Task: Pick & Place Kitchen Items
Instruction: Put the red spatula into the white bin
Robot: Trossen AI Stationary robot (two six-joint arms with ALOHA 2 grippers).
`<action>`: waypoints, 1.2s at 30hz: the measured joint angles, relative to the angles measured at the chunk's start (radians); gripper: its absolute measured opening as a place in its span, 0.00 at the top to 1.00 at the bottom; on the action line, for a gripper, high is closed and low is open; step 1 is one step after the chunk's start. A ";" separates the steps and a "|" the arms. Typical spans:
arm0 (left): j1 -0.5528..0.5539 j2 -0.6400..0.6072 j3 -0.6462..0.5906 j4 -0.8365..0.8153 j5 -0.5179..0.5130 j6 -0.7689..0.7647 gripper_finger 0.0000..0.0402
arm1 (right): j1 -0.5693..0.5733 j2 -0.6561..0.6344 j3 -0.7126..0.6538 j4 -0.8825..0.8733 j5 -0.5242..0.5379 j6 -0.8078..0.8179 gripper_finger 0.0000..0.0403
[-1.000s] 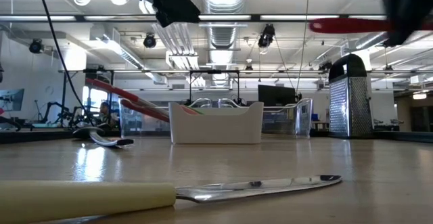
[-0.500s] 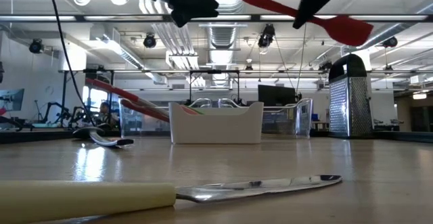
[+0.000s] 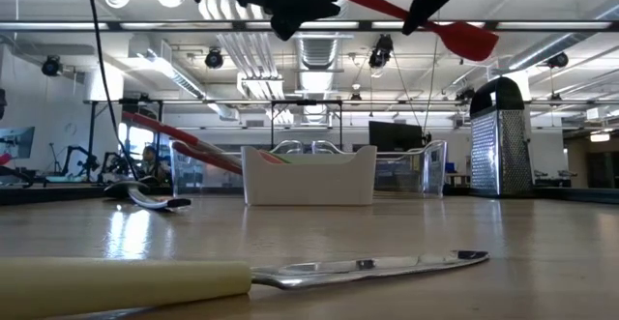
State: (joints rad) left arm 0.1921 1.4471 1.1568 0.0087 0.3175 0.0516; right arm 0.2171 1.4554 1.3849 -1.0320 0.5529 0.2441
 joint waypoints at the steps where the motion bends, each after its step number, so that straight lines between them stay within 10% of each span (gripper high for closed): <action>1: 0.000 0.006 0.000 0.004 0.010 0.000 0.66 | -0.008 -0.002 0.000 0.007 0.000 -0.017 0.97; 23: -0.005 0.094 0.002 0.466 0.007 -0.026 0.66 | -0.079 -0.083 -0.003 0.243 0.136 -0.179 0.97; 36: -0.007 0.095 0.000 0.761 0.007 -0.023 0.66 | -0.080 -0.173 -0.043 0.677 0.127 -0.433 0.97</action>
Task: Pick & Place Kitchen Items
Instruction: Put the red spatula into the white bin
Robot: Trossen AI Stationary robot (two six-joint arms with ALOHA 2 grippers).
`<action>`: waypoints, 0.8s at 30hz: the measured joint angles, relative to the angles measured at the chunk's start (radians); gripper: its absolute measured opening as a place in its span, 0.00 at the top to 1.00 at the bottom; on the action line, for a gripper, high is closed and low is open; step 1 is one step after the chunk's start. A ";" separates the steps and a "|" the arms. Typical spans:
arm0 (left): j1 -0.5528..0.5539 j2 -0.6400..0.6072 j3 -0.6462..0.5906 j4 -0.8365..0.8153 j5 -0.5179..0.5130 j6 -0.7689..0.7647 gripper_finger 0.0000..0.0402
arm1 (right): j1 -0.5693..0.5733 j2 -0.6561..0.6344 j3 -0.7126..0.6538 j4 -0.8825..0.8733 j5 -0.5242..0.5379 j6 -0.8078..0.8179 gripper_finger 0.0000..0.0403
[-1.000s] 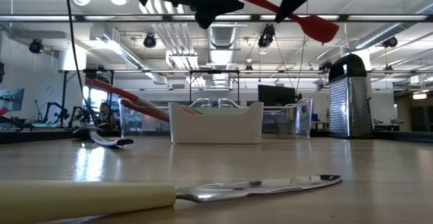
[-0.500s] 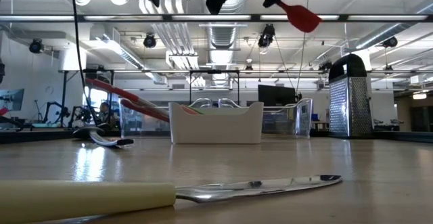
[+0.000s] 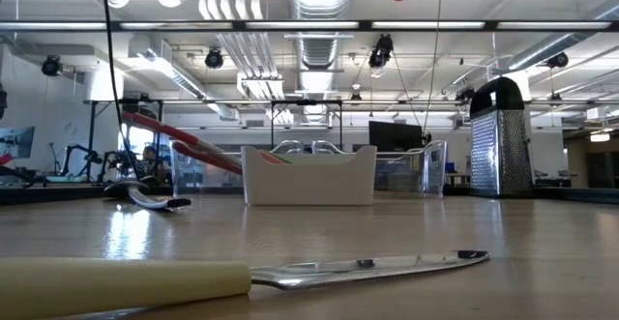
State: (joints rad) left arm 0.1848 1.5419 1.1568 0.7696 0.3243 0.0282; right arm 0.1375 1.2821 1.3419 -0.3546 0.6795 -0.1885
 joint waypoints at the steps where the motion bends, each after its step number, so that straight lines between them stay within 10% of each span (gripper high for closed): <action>1: -0.001 0.001 0.000 0.010 0.000 0.008 0.66 | 0.000 0.000 -0.001 0.009 -0.004 -0.004 0.97; 24: 0.008 -0.004 0.002 0.015 -0.066 0.179 0.66 | 0.023 -0.008 -0.006 0.040 -0.056 -0.022 0.97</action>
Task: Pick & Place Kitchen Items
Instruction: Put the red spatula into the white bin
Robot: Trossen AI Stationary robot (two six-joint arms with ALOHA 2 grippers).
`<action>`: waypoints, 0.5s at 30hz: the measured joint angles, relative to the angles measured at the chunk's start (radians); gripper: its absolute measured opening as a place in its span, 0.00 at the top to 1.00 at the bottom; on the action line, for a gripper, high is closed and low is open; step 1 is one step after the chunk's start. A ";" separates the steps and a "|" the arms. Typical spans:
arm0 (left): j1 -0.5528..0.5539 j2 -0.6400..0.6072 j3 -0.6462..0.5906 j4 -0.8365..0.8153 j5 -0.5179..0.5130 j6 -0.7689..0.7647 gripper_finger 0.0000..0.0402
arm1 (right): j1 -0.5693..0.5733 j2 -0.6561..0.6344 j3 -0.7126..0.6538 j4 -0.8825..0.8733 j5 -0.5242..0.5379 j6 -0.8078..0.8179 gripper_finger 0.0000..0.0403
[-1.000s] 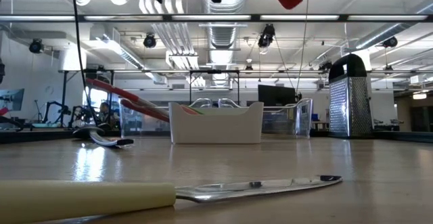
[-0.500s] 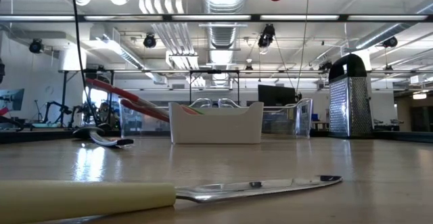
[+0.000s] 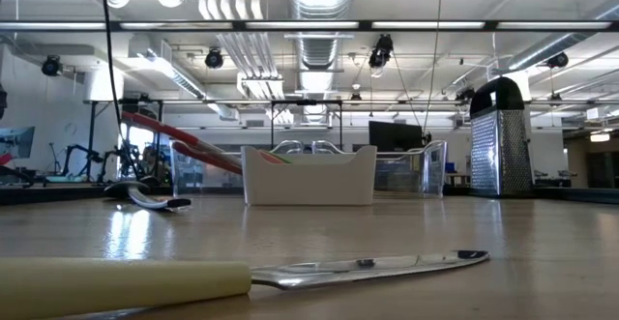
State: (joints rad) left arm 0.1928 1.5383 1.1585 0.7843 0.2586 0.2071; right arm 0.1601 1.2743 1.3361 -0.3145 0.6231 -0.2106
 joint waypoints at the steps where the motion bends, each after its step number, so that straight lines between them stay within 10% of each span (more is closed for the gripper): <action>1: 0.001 0.000 0.000 0.000 -0.010 0.000 0.66 | 0.006 0.001 0.000 -0.001 -0.005 0.000 0.97; 15: 0.000 0.000 0.004 0.001 0.037 -0.032 0.66 | 0.032 0.002 0.000 0.005 0.031 -0.029 0.97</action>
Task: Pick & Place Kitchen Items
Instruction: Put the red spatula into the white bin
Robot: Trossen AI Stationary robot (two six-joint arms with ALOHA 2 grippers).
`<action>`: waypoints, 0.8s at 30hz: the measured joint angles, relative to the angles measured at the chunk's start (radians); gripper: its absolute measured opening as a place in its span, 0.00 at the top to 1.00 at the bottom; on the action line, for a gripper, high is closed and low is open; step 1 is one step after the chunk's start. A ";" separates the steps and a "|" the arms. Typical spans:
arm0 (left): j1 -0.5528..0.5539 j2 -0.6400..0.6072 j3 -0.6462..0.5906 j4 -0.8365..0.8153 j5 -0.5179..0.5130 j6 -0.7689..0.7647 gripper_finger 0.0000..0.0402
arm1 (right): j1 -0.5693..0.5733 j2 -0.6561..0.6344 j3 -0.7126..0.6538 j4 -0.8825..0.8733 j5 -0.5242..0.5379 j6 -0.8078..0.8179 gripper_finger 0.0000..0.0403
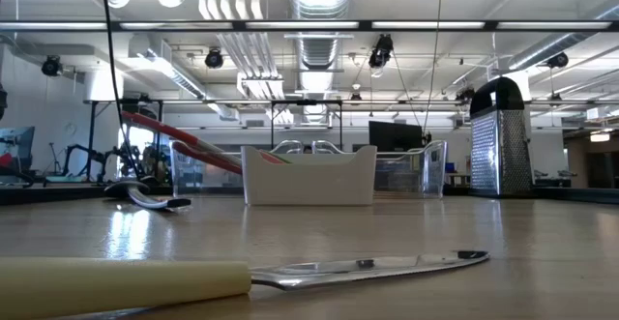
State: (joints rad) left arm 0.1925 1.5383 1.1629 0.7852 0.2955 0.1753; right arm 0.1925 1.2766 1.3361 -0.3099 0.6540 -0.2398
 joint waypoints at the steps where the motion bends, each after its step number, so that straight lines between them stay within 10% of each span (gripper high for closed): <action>1: 0.000 0.000 0.000 0.000 0.001 0.000 0.66 | 0.000 0.000 0.000 0.000 0.000 0.000 0.97; 24: -0.036 0.071 0.131 0.007 0.095 -0.045 0.73 | -0.001 0.000 -0.015 0.007 0.000 0.010 0.97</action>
State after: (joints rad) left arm 0.1566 1.6093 1.2934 0.7926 0.3901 0.1303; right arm 0.1917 1.2766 1.3214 -0.3033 0.6537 -0.2302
